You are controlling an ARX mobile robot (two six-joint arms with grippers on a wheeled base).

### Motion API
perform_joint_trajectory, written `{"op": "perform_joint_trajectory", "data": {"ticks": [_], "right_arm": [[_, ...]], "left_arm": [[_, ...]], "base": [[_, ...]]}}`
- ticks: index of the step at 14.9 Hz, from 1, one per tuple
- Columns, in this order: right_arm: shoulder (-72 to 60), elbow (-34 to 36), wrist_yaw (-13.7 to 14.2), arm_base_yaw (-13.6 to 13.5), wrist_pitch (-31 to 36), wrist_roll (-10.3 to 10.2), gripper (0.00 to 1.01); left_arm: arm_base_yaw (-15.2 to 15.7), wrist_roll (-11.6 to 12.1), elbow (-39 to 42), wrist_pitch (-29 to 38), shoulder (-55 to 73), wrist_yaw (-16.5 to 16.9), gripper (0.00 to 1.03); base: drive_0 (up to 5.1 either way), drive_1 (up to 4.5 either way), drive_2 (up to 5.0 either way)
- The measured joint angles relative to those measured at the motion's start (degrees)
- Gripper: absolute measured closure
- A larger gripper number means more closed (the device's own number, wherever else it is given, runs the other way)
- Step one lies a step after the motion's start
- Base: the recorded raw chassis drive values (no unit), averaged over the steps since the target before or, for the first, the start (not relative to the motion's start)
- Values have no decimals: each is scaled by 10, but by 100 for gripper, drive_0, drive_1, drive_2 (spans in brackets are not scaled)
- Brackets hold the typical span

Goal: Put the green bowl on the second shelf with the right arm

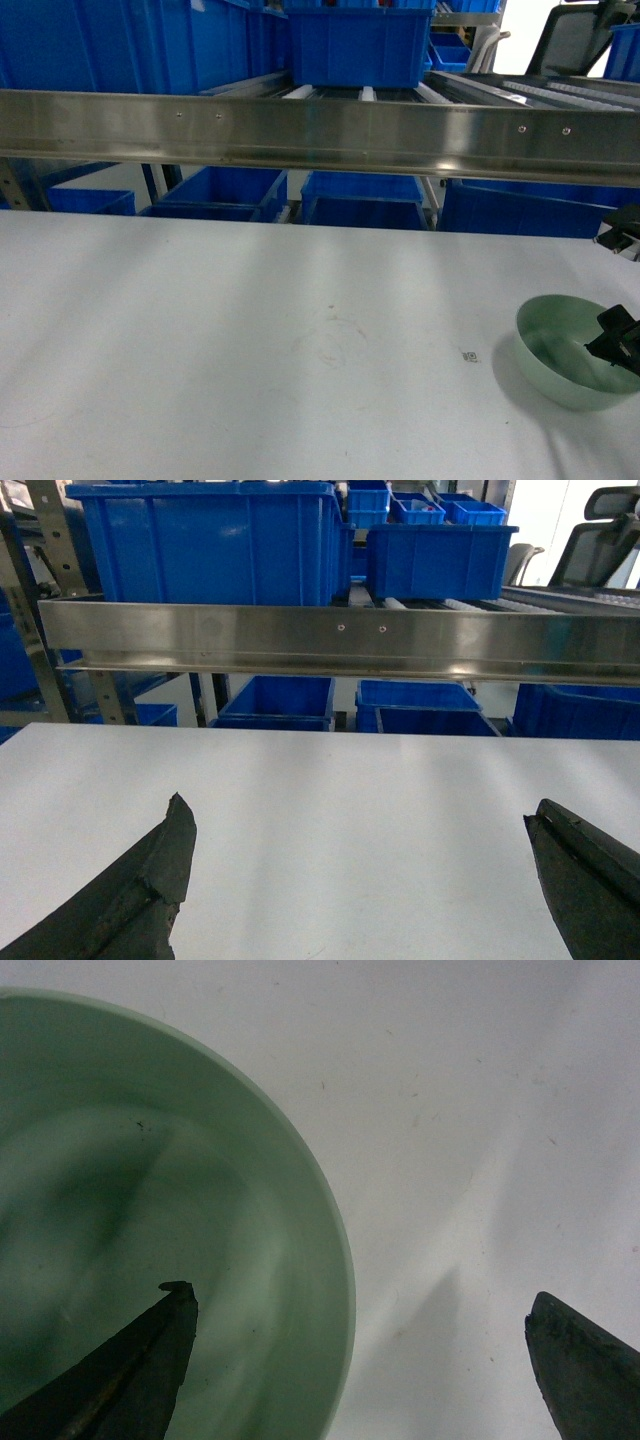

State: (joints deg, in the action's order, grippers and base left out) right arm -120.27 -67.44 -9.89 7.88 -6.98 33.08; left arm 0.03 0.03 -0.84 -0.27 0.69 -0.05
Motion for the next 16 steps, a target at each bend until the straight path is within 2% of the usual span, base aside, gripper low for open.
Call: {"op": "perform_joint_trajectory", "data": {"ticks": [3,5,10,12,13,16], "right_arm": [[-11,-11,4,-5,2,0,3],[-15,-11,6,-11,2,0,17],[-16,5,19,-32,19,0,74],[-14,14,15,-38,24,-3,93],[-7,18,7,-38,25,-5,99],[0,38,9,-41,54,-14,99]], "left_arm": [[0,0,0,0,0,0,5],[0,0,0,0,0,0,5],[0,0,0,0,0,0,5],[0,0,0,0,0,0,5],[0,0,0,0,0,0,5],[0,0,0,0,0,0,5]], "base": [[0,0,0],[0,0,0],[0,0,0],[0,0,0],[0,0,0],[0,0,0]]}}
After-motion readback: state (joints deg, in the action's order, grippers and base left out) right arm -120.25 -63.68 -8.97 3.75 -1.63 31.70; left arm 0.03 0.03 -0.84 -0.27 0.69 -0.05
